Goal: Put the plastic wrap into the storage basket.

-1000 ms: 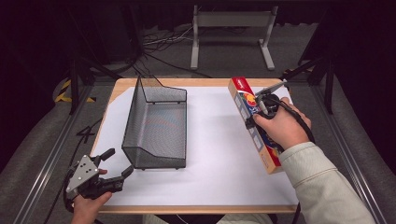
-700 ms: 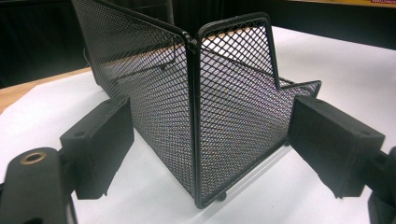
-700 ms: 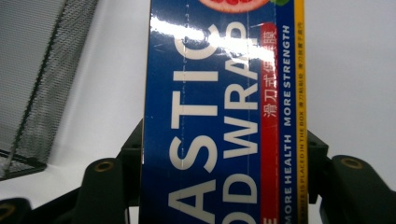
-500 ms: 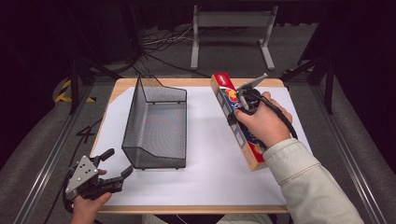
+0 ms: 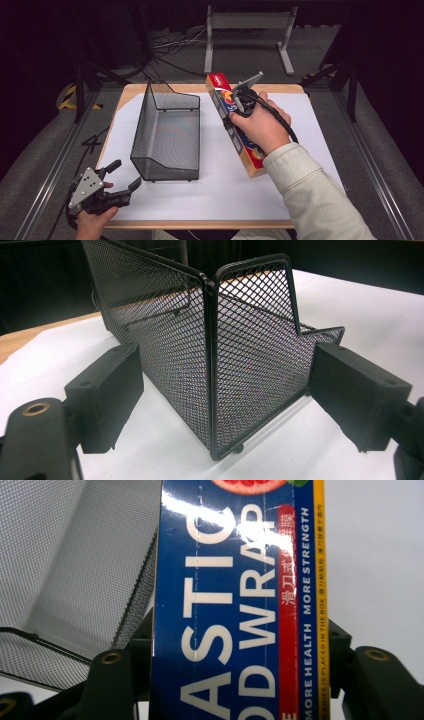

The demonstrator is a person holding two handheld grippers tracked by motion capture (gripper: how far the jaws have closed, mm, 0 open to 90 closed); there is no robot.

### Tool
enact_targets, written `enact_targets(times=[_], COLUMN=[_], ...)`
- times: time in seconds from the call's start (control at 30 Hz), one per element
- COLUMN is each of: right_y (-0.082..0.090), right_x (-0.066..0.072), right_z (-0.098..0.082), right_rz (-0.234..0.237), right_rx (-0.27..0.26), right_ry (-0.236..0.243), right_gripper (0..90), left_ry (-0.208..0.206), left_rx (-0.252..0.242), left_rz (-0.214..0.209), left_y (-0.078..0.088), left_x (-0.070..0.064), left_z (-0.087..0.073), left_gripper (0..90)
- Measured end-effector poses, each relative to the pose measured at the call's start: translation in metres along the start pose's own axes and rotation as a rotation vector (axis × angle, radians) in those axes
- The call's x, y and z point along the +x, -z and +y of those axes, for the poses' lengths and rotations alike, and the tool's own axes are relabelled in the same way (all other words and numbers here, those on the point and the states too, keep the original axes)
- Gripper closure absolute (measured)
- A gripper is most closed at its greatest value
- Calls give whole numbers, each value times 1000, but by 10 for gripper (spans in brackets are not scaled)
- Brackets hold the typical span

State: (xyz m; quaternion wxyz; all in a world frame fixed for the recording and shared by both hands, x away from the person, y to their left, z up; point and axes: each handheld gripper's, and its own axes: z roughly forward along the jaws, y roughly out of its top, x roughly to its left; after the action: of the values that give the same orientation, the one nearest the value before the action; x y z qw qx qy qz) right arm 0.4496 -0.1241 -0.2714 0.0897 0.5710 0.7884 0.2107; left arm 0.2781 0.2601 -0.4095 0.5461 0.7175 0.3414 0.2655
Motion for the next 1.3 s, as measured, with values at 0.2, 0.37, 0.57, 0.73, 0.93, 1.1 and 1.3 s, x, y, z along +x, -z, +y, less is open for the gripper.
enact_targets(times=[0.2, 0.37, 0.57, 0.73, 0.93, 1.1, 1.3], right_y=[-7, -10, -13, -19, -28, -36, -44], right_x=[19, 34, 50, 66, 83, 93, 104], right_z=[10, 19, 27, 31, 34, 36, 35], right_rz=[21, 28, 31, 44, 41, 21, 27], right_rx=[8, -3, 0, -4, 14, 3, 10], right_ry=[12, 9, -9, -34, -72, -98, -116], right_gripper=[408, 407, 407, 407, 407, 407, 407], left_ry=[5, 9, 13, 9, 11, 12, 8], left_rx=[5, 7, 2, 1, -2, -5, -3], left_rz=[15, 26, 29, 25, 21, 14, 15], left_y=[3, 4, 5, 3, 1, -1, -1], left_x=[0, 1, 2, 2, 2, 3, 3], left_z=[-2, -2, -2, -2, -1, -1, 0], left_gripper=[159, 161, 163, 163, 163, 163, 163])
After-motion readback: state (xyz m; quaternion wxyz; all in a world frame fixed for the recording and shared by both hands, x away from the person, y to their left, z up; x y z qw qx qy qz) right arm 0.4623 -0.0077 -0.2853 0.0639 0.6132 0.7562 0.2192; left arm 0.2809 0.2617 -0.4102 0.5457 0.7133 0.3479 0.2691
